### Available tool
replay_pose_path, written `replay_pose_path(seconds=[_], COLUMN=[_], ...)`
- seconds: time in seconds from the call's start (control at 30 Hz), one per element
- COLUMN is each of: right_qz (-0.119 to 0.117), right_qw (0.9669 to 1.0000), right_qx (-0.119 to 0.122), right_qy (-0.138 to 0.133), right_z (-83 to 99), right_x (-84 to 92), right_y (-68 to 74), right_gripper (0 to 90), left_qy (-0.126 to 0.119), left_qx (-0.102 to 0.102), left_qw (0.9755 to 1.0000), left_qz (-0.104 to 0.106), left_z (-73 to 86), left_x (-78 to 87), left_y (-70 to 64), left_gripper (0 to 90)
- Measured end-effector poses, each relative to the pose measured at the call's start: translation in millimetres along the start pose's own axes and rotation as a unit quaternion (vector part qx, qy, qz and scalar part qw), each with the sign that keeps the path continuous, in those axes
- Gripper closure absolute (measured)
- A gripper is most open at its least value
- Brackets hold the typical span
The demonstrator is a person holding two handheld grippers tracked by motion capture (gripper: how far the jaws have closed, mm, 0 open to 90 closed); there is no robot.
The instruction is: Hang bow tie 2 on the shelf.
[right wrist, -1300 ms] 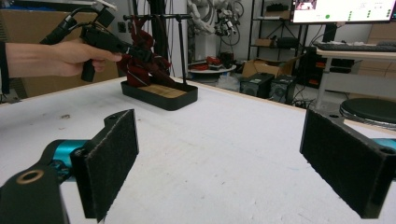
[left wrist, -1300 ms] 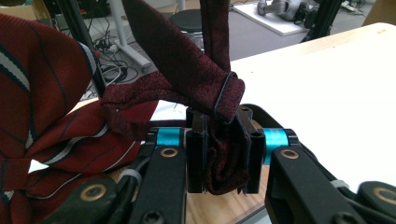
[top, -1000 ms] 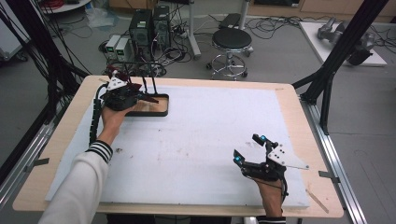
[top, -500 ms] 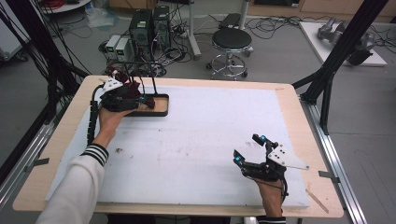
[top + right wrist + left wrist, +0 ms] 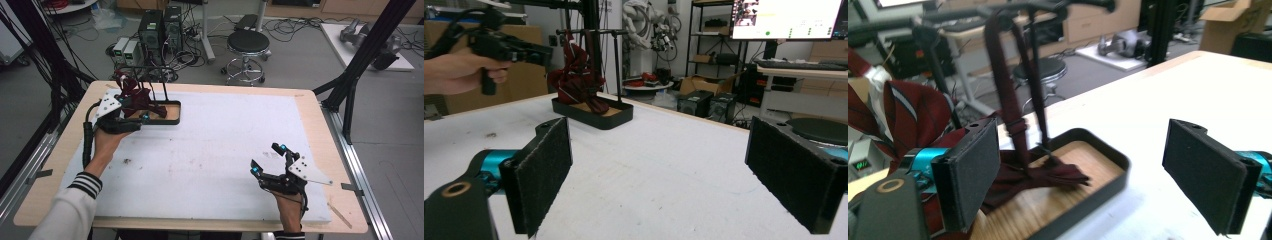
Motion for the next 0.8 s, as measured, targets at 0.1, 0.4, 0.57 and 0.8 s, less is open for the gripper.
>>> replay_pose_path(seconds=[0.1, 0.4, 0.57, 0.8], right_qz=[0.01, 0.043, 0.055, 0.074], right_qw=[0.9999, 0.9989, 0.9984, 0.997], right_qx=[0.006, 0.009, 0.01, 0.006], right_qy=[-0.006, -0.015, -0.01, -0.021], right_z=[-0.5, 5.3, 14.5, 22.0], right_x=[0.2, 0.7, -0.9, 1.5], right_y=[-0.6, -5.0, -6.8, -11.2], right_gripper=[10.9, 10.9, 10.9, 10.9], left_qy=[-0.025, -0.063, -0.071, -0.097], left_qx=[-0.005, -0.002, -0.001, 0.008], left_qw=[0.9996, 0.9978, 0.9973, 0.9953], left_qz=[0.009, 0.019, 0.019, 0.004], left_z=[-1.8, 15.3, 35.4, 53.4], left_x=[23.1, 64.1, 88.5, 115.4], left_y=[-12.2, -30.9, -37.9, -37.2], left_gripper=[15.8, 15.8, 15.6, 15.6])
Point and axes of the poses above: each handheld gripper's, and its own axes: x roughly backward along the jaws, z roughly out of its underside, y roughly to its left, the point moved 10 cm from there along -x, roughly forward along the jaws, and after that the axes turned 1 degree about x, right-handed, at the moved point
